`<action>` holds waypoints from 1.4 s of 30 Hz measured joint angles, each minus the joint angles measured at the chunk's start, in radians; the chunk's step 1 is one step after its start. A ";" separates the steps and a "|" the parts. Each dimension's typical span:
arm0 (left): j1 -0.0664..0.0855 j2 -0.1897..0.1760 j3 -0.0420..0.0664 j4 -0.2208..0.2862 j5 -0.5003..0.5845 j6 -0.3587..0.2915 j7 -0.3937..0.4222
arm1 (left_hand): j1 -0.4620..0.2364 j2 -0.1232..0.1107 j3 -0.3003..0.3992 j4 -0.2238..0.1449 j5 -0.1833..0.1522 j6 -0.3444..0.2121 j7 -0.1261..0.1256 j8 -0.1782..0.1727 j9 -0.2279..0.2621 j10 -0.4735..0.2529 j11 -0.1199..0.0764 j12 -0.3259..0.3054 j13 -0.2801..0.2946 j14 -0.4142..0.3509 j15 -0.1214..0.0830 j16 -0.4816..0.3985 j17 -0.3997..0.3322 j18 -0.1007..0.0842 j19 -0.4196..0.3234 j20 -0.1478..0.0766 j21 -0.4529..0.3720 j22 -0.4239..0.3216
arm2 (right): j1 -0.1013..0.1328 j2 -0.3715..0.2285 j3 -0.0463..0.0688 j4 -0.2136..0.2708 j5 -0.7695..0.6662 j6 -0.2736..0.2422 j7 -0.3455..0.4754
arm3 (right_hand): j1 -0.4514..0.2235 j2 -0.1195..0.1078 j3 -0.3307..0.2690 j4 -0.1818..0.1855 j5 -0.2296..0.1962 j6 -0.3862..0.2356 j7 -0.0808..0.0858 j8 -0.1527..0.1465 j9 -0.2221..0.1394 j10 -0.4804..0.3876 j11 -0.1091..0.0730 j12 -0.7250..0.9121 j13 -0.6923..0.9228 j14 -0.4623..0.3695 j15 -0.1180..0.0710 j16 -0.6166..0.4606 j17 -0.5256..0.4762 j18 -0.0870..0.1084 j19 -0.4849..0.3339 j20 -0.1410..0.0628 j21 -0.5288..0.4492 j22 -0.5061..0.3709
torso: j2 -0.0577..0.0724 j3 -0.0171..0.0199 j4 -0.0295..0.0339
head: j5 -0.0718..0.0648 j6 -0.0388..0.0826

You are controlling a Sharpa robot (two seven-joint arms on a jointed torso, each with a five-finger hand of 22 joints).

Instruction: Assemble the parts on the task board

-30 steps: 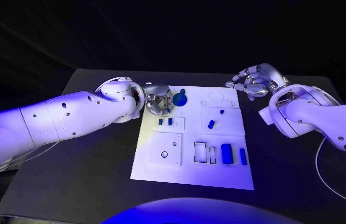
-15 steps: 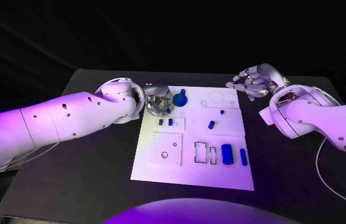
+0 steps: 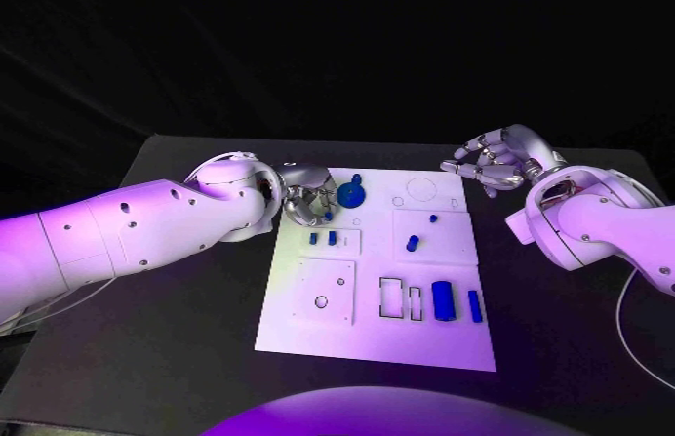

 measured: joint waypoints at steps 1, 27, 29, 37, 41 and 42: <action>0.000 -0.001 0.000 0.000 0.000 -0.001 0.000 | -0.001 -0.001 0.000 0.000 0.000 0.000 0.000 0.000 0.000 -0.001 0.001 0.000 0.000 0.000 0.000 0.000 -0.002 0.000 0.002 0.002 -0.002 0.000 | 0.000 0.000 0.000 0.000 0.000 0.000 0.000 | 0.000 0.000 0.000 0.000 0.000 0.000 0.000 0.000 0.000 -0.006 0.000 -0.011 -0.009 0.000 0.000 -0.001 -0.002 0.000 -0.002 -0.002 -0.004 -0.002 | 0.000 0.0000 0.0000 | 0.000 0.000; -0.006 -0.079 0.015 0.034 0.099 -0.041 0.021 | 0.014 0.014 -0.023 -0.011 0.003 -0.029 0.016 -0.043 -0.003 -0.103 0.032 -0.067 -0.007 -0.081 0.026 -0.040 -0.149 0.000 -0.007 0.025 -0.020 -0.016 | -0.001 -0.008 0.000 -0.015 -0.059 0.093 0.020 | 0.297 -0.061 0.197 0.000 0.003 0.021 0.012 -0.031 -0.045 -0.124 0.026 -0.591 -0.555 0.002 0.016 0.000 0.050 0.016 0.017 0.012 -0.013 0.030 | 0.000 0.0006 -0.0020 | -0.009 0.007; -0.006 -0.102 0.020 0.036 0.174 -0.060 0.041 | 0.018 0.018 -0.016 -0.018 0.005 -0.028 0.025 -0.048 -0.003 -0.103 0.032 -0.067 -0.006 -0.089 0.028 -0.050 -0.172 0.000 -0.008 0.025 -0.020 -0.017 | -0.002 -0.008 0.000 -0.015 -0.098 0.129 0.030 | 0.303 -0.090 0.241 -0.002 0.003 0.033 0.011 -0.048 -0.057 -0.122 0.028 -0.643 -0.610 0.006 0.019 0.013 0.070 0.016 0.024 0.012 0.008 0.050 | 0.000 0.0007 -0.0019 | -0.015 0.007; -0.005 -0.156 0.026 0.033 0.594 -0.125 0.179 | 0.035 0.035 0.017 -0.042 0.005 -0.020 0.044 -0.066 -0.003 -0.105 0.038 -0.047 -0.006 -0.247 0.032 -0.270 -0.382 0.000 -0.100 0.033 -0.084 -0.048 | -0.021 0.004 0.000 -0.014 -0.315 0.258 0.055 | 0.295 -0.140 0.340 -0.006 -0.044 0.066 0.011 -0.074 -0.084 -0.118 0.032 -0.715 -0.714 0.006 0.020 0.073 0.156 -0.001 0.074 0.017 0.125 0.137 | -0.002 0.0008 -0.0004 | -0.049 0.017; -0.005 -0.167 0.027 0.034 0.782 -0.127 0.236 | 0.029 0.041 0.009 -0.053 0.005 -0.016 0.046 -0.066 -0.003 -0.081 0.035 -0.029 -0.003 -0.248 0.030 -0.327 -0.413 0.000 -0.110 0.034 -0.097 -0.058 | -0.038 0.014 0.000 -0.016 -0.422 0.304 0.056 | 0.286 -0.150 0.361 -0.006 -0.047 0.069 0.011 -0.080 -0.090 -0.114 0.035 -0.722 -0.736 0.009 0.023 0.094 0.186 -0.008 0.102 0.017 0.192 0.178 | -0.001 -0.0006 -0.0005 | -0.061 0.025; -0.005 -0.169 0.027 0.035 0.816 -0.127 0.246 | 0.028 0.041 0.007 -0.055 0.005 -0.014 0.044 -0.066 -0.003 -0.077 0.035 -0.026 -0.003 -0.248 0.030 -0.330 -0.415 0.000 -0.110 0.034 -0.100 -0.060 | -0.042 0.016 0.000 -0.016 -0.444 0.313 0.056 | 0.282 -0.153 0.364 -0.005 -0.047 0.073 0.014 -0.081 -0.091 -0.113 0.037 -0.726 -0.741 0.009 0.023 0.100 0.194 -0.016 0.112 0.017 0.213 0.191 | -0.001 -0.0005 -0.0005 | -0.062 0.026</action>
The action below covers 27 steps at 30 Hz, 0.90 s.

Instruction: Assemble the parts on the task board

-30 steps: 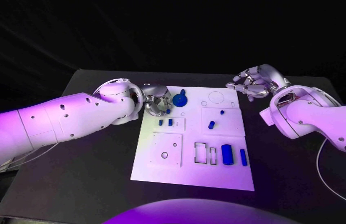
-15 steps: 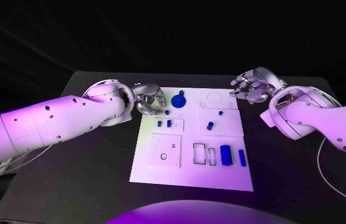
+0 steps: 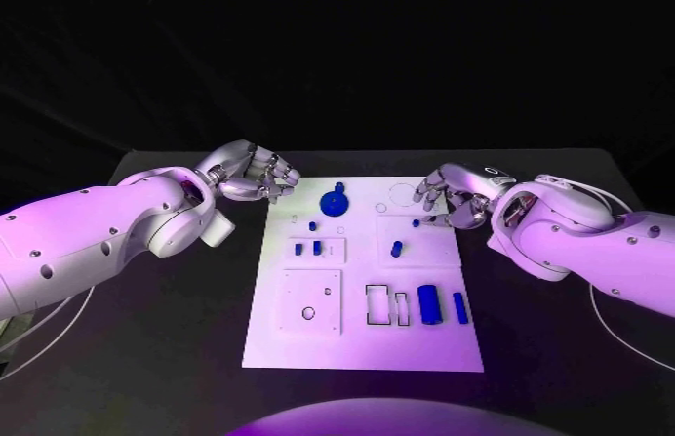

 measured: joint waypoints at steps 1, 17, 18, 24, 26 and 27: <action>0.000 -0.002 0.000 0.001 0.032 0.000 0.010 | 0.000 0.000 -0.001 -0.001 0.000 0.002 0.000 0.000 0.000 0.003 0.000 0.002 0.000 0.000 0.000 -0.001 -0.002 0.000 0.000 0.000 -0.002 -0.001 | -0.003 0.002 0.000 0.000 -0.020 0.008 0.000 | 0.001 -0.006 0.006 -0.002 0.000 0.002 0.000 -0.004 -0.001 0.000 0.000 -0.003 -0.006 0.000 0.000 0.005 0.007 0.000 0.012 0.001 0.028 0.016 | 0.000 -0.0003 0.0000 | -0.001 0.001; 0.000 -0.015 0.000 0.004 0.276 0.004 0.086 | -0.004 0.004 -0.004 -0.004 0.000 0.002 0.000 -0.004 0.001 0.010 0.000 0.010 0.001 0.004 -0.004 -0.010 -0.006 0.000 0.000 0.000 -0.005 -0.005 | -0.027 0.047 0.001 -0.020 -0.178 0.058 -0.031 | -0.014 -0.004 0.049 -0.001 0.000 0.019 0.010 -0.008 -0.007 0.017 0.006 -0.014 -0.037 0.000 0.000 0.010 0.008 -0.011 0.036 0.008 0.108 0.059 | 0.002 -0.0008 0.0014 | -0.005 0.005; 0.000 -0.016 0.000 0.004 0.282 0.004 0.088 | -0.004 0.004 -0.004 -0.004 0.000 0.002 0.000 -0.004 0.001 0.010 0.000 0.010 0.001 0.004 -0.004 -0.010 -0.007 0.000 0.000 0.000 -0.005 -0.006 | -0.028 0.049 0.001 -0.022 -0.182 0.058 -0.035 | -0.014 -0.004 0.055 0.000 0.000 0.022 0.007 -0.008 -0.008 0.022 0.007 -0.014 -0.039 0.000 0.000 0.014 0.008 -0.011 0.039 0.004 0.113 0.059 | 0.002 -0.0008 0.0017 | -0.006 0.005; 0.000 -0.018 0.000 0.005 0.299 0.004 0.093 | -0.004 0.004 -0.007 -0.001 0.000 0.002 0.000 -0.004 0.001 0.010 0.000 0.010 0.001 0.004 -0.004 -0.010 -0.007 0.000 0.000 0.000 -0.005 -0.006 | -0.033 0.055 0.000 -0.027 -0.197 0.058 -0.049 | -0.025 -0.004 0.089 -0.001 -0.018 0.032 0.007 -0.008 -0.010 0.034 0.005 -0.020 -0.055 0.000 0.000 0.014 0.006 -0.011 0.043 0.008 0.125 0.059 | 0.003 0.0002 0.0012 | -0.005 0.002; 0.000 -0.019 0.000 0.005 0.303 0.004 0.094 | -0.004 0.004 -0.007 -0.001 0.000 0.002 0.000 -0.004 0.001 0.010 0.000 0.010 0.001 0.004 -0.004 -0.010 -0.007 0.000 0.000 0.000 -0.005 -0.006 | -0.035 0.057 0.000 -0.028 -0.201 0.059 -0.054 | -0.025 -0.004 0.099 -0.002 -0.018 0.032 0.007 -0.008 -0.010 0.034 0.005 -0.020 -0.058 0.000 0.000 0.015 0.006 -0.011 0.043 0.008 0.129 0.059 | 0.003 0.0004 0.0008 | -0.005 0.001; 0.000 -0.019 0.000 0.005 0.306 0.004 0.094 | -0.004 0.004 -0.007 -0.001 0.000 0.002 0.000 -0.004 0.001 0.010 0.000 0.010 0.001 0.004 -0.004 -0.010 -0.008 0.000 0.000 0.000 -0.009 -0.007 | -0.036 0.058 0.000 -0.029 -0.203 0.059 -0.056 | -0.025 -0.004 0.105 -0.003 -0.023 0.038 0.006 -0.008 -0.010 0.043 0.004 -0.020 -0.059 0.000 0.000 0.019 0.006 -0.011 0.043 0.008 0.129 0.059 | 0.003 0.0004 0.0007 | -0.005 0.001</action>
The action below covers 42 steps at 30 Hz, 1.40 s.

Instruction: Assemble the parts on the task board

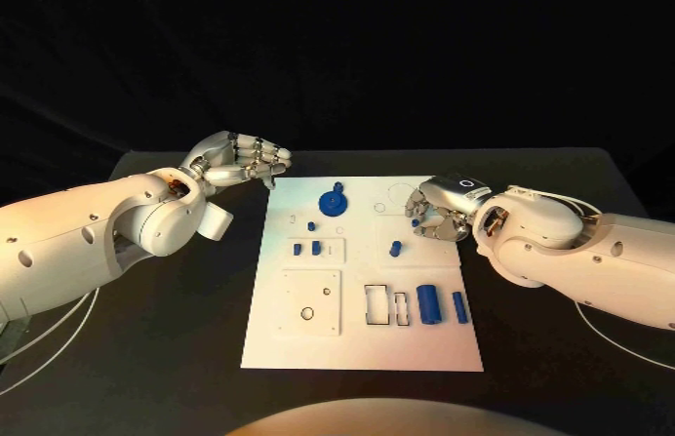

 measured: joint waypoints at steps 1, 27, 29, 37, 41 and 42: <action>0.000 0.000 0.000 0.000 0.001 0.000 0.000 | 0.000 0.000 0.000 0.000 0.000 0.000 0.000 0.000 0.000 0.000 0.000 0.000 0.000 0.000 0.000 0.000 0.000 0.000 0.000 0.000 0.000 0.000 | 0.000 0.001 0.000 -0.001 -0.002 0.001 -0.002 | 0.000 0.000 0.005 0.000 -0.001 0.003 0.000 0.000 0.000 0.000 0.000 0.000 -0.001 0.000 0.000 0.000 0.000 0.000 0.000 0.000 0.004 0.000 | 0.000 0.0000 -0.0001 | 0.000 0.000; 0.000 0.001 0.000 -0.001 0.013 0.013 -0.007 | -0.005 0.005 0.000 0.000 0.000 0.000 0.000 -0.004 0.000 0.000 0.000 0.000 -0.001 0.000 0.000 -0.009 -0.003 0.000 0.000 0.000 -0.004 -0.005 | -0.015 0.025 0.008 -0.012 -0.054 0.002 -0.033 | 0.001 0.033 0.244 -0.131 -0.073 0.099 -0.036 0.066 0.050 0.099 -0.016 0.005 0.005 -0.003 -0.021 0.008 0.000 -0.013 0.029 -0.029 0.072 0.000 | -0.002 0.0008 -0.0005 | -0.002 -0.007; 0.000 0.001 0.000 -0.001 0.013 0.014 -0.007 | -0.005 0.005 -0.003 -0.003 0.000 0.000 0.000 -0.004 0.000 0.000 0.000 0.000 -0.002 0.000 0.000 -0.009 -0.003 0.000 0.000 0.000 -0.004 -0.005 | -0.016 0.025 0.008 -0.010 -0.061 0.000 -0.037 | -0.004 0.034 0.254 -0.142 -0.075 0.099 -0.036 0.066 0.055 0.099 -0.016 0.002 0.012 -0.003 -0.022 0.008 0.000 -0.013 0.028 -0.029 0.074 0.000 | -0.002 0.0006 -0.0005 | -0.002 -0.007; 0.000 0.002 0.000 -0.003 0.013 0.021 -0.010 | -0.005 0.005 -0.003 -0.003 0.000 0.000 0.000 -0.008 0.000 -0.004 0.004 0.000 -0.003 0.004 0.004 -0.013 -0.004 0.000 0.000 0.000 -0.008 -0.007 | -0.022 0.017 0.005 0.002 -0.081 -0.021 -0.052 | -0.033 0.027 0.282 -0.170 -0.075 0.099 -0.036 0.074 0.063 0.102 -0.013 -0.004 0.018 0.000 -0.025 0.008 -0.001 -0.013 0.028 -0.029 0.080 -0.001 | -0.002 0.0006 -0.0006 | -0.003 -0.006; 0.000 0.003 0.000 -0.005 0.013 0.024 -0.011 | -0.005 0.005 -0.003 -0.003 0.000 0.000 0.000 -0.008 0.000 -0.006 0.002 0.000 -0.003 0.004 0.004 -0.013 -0.005 0.000 0.000 0.000 -0.008 -0.008 | -0.023 0.008 0.003 0.015 -0.086 -0.031 -0.059 | -0.044 0.027 0.288 -0.176 -0.075 0.099 -0.036 0.074 0.066 0.104 -0.011 -0.004 0.026 0.000 -0.025 0.012 -0.002 -0.013 0.028 -0.029 0.080 -0.001 | -0.003 0.0010 -0.0012 | -0.004 -0.004; 0.000 0.004 0.000 -0.006 0.013 0.026 -0.012 | -0.005 0.005 -0.003 -0.003 0.000 0.000 0.000 -0.008 0.000 -0.008 0.000 0.000 -0.003 0.004 0.004 -0.013 -0.005 0.000 0.000 0.000 -0.008 -0.008 | -0.023 0.004 0.003 0.020 -0.086 -0.033 -0.060 | -0.046 0.027 0.290 -0.177 -0.075 0.099 -0.036 0.074 0.068 0.106 -0.009 -0.004 0.026 0.000 -0.025 0.012 -0.002 -0.013 0.028 -0.029 0.080 -0.001 | -0.003 0.0009 -0.0012 | -0.004 -0.004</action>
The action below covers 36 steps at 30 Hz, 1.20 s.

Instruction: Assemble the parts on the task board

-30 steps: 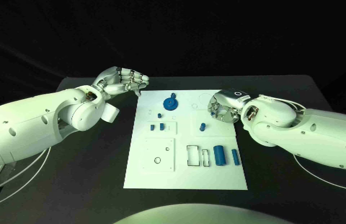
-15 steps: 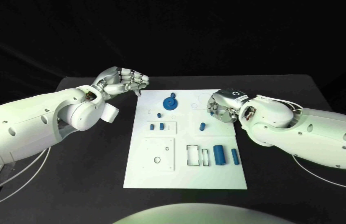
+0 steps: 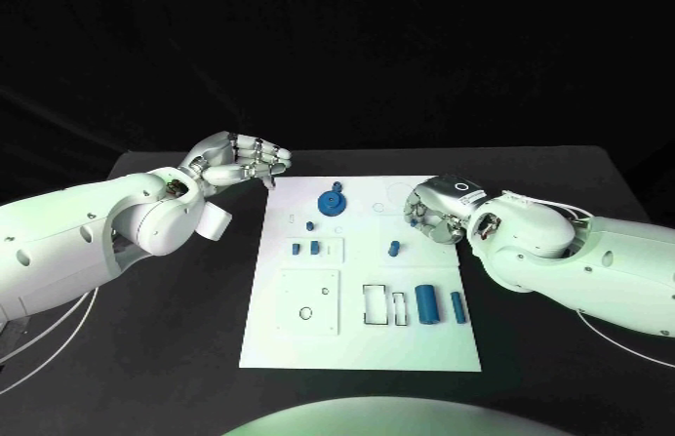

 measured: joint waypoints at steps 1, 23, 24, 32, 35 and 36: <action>0.000 0.000 0.000 -0.001 0.000 0.001 0.000 | 0.000 0.000 0.000 0.000 0.000 0.000 0.000 0.000 0.000 0.000 0.000 0.000 0.000 0.000 0.000 0.000 0.000 0.000 0.000 0.000 0.000 0.000 | 0.000 -0.002 0.000 0.003 -0.001 -0.002 -0.001 | 0.000 0.000 0.000 0.000 0.000 0.000 0.000 0.000 0.001 0.000 0.000 0.000 0.000 0.000 0.000 0.000 0.000 0.000 0.000 0.000 0.000 0.000 | 0.000 0.0001 0.0000 | 0.000 0.000; 0.000 0.005 0.000 -0.013 0.001 0.019 -0.005 | 0.000 0.000 -0.006 -0.006 0.000 0.000 0.000 -0.004 0.000 -0.011 0.004 0.000 -0.002 0.000 0.000 -0.004 -0.002 0.000 0.000 0.000 -0.004 -0.003 | 0.030 -0.060 0.012 0.120 0.007 -0.047 -0.010 | -0.009 -0.001 0.004 -0.004 0.000 0.005 -0.001 0.006 0.003 0.004 -0.003 0.000 0.002 0.000 0.000 0.000 0.001 0.000 0.004 -0.004 0.005 0.000 | 0.001 -0.0008 0.0004 | 0.000 0.001; 0.000 0.005 0.000 -0.013 0.001 0.019 -0.006 | 0.000 0.000 -0.006 -0.006 0.000 0.000 0.000 -0.004 0.000 -0.012 0.005 0.000 -0.002 0.000 0.000 -0.004 -0.002 0.000 0.000 0.000 -0.005 -0.003 | 0.031 -0.060 0.012 0.128 0.009 -0.049 -0.010 | -0.010 -0.001 0.004 -0.004 0.000 0.005 -0.001 0.006 0.003 0.004 -0.003 0.000 0.002 0.000 0.000 0.000 0.001 0.000 0.004 -0.004 0.005 0.000 | 0.001 -0.0008 0.0004 | 0.001 0.000; 0.000 0.009 0.000 -0.015 0.001 0.027 -0.007 | 0.000 0.000 -0.006 -0.006 0.000 0.000 0.000 -0.004 0.000 -0.018 0.003 0.000 -0.002 0.000 0.000 -0.008 -0.002 0.000 0.000 0.000 -0.008 -0.003 | 0.030 -0.002 0.013 0.169 0.023 -0.060 -0.010 | -0.015 -0.004 0.004 -0.004 -0.002 0.005 -0.001 0.005 0.003 0.007 -0.007 -0.002 0.002 0.000 0.000 0.000 0.002 0.000 0.004 -0.004 0.008 0.001 | 0.001 -0.0007 0.0009 | 0.011 -0.003; 0.000 0.011 0.000 -0.015 0.001 0.031 -0.007 | 0.000 0.000 -0.006 -0.006 0.000 -0.002 0.002 -0.004 0.000 -0.018 0.003 0.000 -0.002 0.000 0.000 -0.008 -0.003 0.000 0.000 0.000 -0.008 -0.004 | 0.026 0.030 0.013 0.173 0.030 -0.061 -0.008 | -0.015 -0.004 0.006 -0.006 -0.002 0.005 -0.001 0.005 0.003 0.008 -0.007 -0.002 0.002 0.000 0.000 0.000 0.002 0.000 0.004 -0.004 0.008 0.001 | 0.001 -0.0009 0.0018 | 0.017 -0.006; 0.000 0.011 0.000 -0.015 0.001 0.031 -0.007 | 0.000 0.000 -0.006 -0.006 0.000 -0.004 0.004 -0.004 0.000 -0.018 0.003 0.000 -0.002 0.000 0.000 -0.008 -0.003 0.000 0.000 0.000 -0.008 -0.004 | 0.023 0.039 0.013 0.174 0.033 -0.061 -0.007 | -0.015 -0.004 0.007 -0.007 -0.002 0.005 -0.001 0.005 0.003 0.008 -0.007 -0.003 0.002 0.000 0.000 0.000 0.002 0.000 0.003 -0.004 0.008 0.001 | 0.001 -0.0009 0.0021 | 0.019 -0.007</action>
